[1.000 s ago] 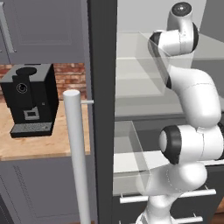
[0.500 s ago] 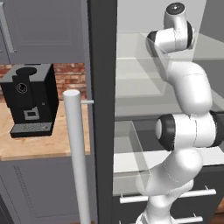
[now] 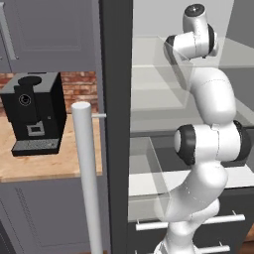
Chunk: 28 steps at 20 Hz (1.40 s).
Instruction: Gather the carrot and eggplant from the fridge and place them on a tray on the dining counter. Then gather the fishs from the fridge and place them on the other tray.
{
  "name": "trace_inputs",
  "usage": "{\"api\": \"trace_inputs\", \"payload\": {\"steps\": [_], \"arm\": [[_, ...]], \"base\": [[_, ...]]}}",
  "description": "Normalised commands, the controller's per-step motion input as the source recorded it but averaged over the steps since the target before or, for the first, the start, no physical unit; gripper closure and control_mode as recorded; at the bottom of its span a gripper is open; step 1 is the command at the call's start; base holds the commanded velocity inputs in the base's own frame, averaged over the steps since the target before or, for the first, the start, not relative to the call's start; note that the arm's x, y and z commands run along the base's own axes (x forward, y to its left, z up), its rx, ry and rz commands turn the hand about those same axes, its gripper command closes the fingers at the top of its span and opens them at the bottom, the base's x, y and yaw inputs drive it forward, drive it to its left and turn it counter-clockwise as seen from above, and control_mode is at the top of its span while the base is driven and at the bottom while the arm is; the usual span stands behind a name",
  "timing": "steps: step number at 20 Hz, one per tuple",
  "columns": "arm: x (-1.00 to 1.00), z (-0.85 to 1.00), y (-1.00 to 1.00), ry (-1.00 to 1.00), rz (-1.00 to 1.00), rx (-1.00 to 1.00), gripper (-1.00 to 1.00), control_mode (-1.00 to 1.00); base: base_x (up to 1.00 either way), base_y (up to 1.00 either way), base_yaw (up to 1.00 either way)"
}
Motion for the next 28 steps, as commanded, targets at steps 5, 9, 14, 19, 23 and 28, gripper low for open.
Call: {"api": "trace_inputs", "payload": {"steps": [5,9,14,19,23,28], "arm": [[-0.08,-0.14,-0.11,-0.01,0.00,0.02,1.00,-1.00],[-0.41,-0.02,-0.09,-0.10,0.00,0.08,1.00,-1.00],[-0.74,0.00,-0.01,-0.16,0.00,0.07,1.00,-1.00],[-0.87,-0.04,0.00,-0.08,-0.01,0.01,1.00,-1.00],[-1.00,0.00,0.00,-0.03,-0.03,0.00,1.00,-1.00],[-1.00,0.00,0.00,0.00,-0.01,0.00,1.00,-1.00]], "base": [[0.00,0.00,0.00],[0.00,0.00,0.00],[0.00,0.00,0.00],[0.00,0.00,0.00],[0.00,0.00,0.00],[0.00,0.00,0.00]]}}
